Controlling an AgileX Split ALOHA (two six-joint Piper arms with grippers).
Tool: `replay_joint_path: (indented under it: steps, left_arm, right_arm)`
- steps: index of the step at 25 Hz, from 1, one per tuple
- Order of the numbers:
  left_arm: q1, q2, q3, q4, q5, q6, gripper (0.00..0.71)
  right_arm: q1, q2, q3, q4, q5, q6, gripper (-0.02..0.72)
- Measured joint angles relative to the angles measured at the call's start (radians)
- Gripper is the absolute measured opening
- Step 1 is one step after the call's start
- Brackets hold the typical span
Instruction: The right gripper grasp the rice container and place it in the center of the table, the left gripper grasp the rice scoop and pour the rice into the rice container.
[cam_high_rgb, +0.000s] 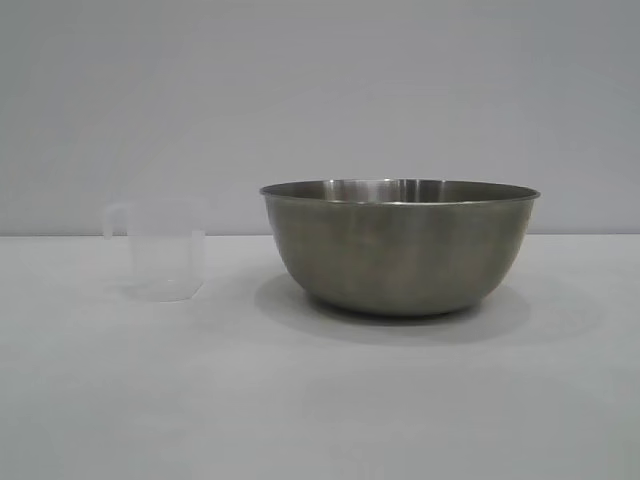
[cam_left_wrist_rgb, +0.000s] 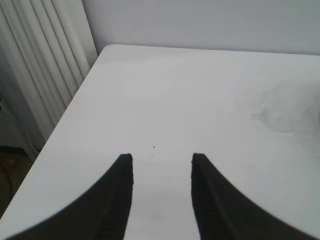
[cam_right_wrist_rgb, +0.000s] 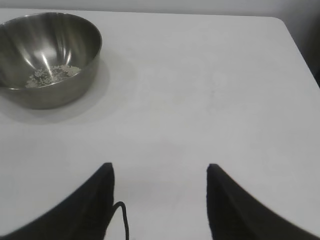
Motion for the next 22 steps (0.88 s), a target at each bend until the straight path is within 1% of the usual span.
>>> replay_joint_path:
  steps: [2, 6, 12, 13, 14, 22]
  left_arm:
    - [-0.014, 0.0, 0.003, 0.015, 0.015, -0.004, 0.284]
    - [-0.04, 0.0, 0.064, 0.011, 0.033, -0.007, 0.284]
    - [-0.045, 0.0, 0.073, 0.004, 0.043, 0.0, 0.284]
    - [-0.045, 0.0, 0.073, 0.003, 0.043, 0.002, 0.241]
    - [-0.045, 0.0, 0.075, 0.003, 0.043, 0.002, 0.225]
    - [-0.045, 0.0, 0.077, 0.003, 0.043, 0.002, 0.23]
  right_arm:
    - [0.0, 0.0, 0.0, 0.0, 0.0, 0.0, 0.391]
    - [0.0, 0.0, 0.0, 0.0, 0.0, 0.0, 0.391]
    - [0.0, 0.0, 0.0, 0.0, 0.0, 0.0, 0.391]
    - [0.0, 0.0, 0.0, 0.0, 0.0, 0.0, 0.391]
    - [0.0, 0.0, 0.0, 0.0, 0.0, 0.0, 0.391]
    - [0.0, 0.0, 0.0, 0.0, 0.0, 0.0, 0.391]
